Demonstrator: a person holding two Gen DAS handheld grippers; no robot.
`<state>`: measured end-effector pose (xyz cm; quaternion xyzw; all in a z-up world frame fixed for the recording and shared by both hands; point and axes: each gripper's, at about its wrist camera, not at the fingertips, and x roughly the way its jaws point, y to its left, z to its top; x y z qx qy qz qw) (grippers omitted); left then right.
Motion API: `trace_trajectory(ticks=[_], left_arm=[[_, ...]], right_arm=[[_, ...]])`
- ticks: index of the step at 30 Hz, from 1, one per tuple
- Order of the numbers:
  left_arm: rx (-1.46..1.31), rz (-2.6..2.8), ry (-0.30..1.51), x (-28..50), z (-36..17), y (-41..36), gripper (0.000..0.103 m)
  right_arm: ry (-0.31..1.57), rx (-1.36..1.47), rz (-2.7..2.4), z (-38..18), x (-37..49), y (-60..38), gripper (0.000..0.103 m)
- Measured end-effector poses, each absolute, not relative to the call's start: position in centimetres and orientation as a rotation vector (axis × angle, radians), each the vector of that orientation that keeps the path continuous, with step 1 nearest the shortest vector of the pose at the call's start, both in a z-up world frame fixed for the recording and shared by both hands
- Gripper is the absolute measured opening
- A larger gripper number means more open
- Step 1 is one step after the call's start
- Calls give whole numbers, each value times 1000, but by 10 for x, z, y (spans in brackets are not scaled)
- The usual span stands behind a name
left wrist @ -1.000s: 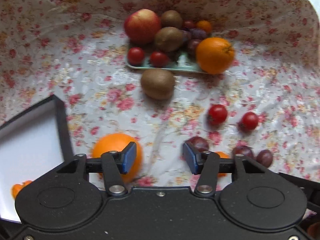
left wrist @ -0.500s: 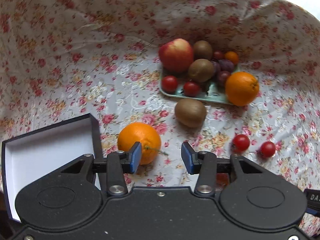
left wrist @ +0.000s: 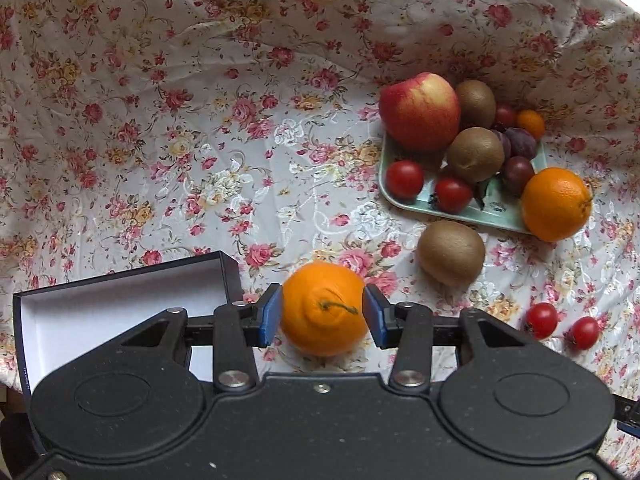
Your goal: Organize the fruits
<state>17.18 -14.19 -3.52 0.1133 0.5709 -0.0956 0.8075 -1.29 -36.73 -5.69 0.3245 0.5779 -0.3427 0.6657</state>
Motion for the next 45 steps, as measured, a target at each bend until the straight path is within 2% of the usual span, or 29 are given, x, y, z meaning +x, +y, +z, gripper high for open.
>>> trace_trajectory(ticks=[10, 21, 27, 45], left_arm=[[300, -215, 1268, 185, -59, -152, 56], [398, -219, 1258, 183, -66, -156, 64], [319, -226, 1333, 192, -77, -144, 72], [398, -230, 1316, 180, -78, -158, 70]], right_arm=[[1340, 745, -783, -69, 6, -379, 43], [1358, 719, -756, -74, 20, -365, 43], [1367, 710, -747, -76, 22, -360, 43], [1381, 706, -734, -80, 25, -359, 43]])
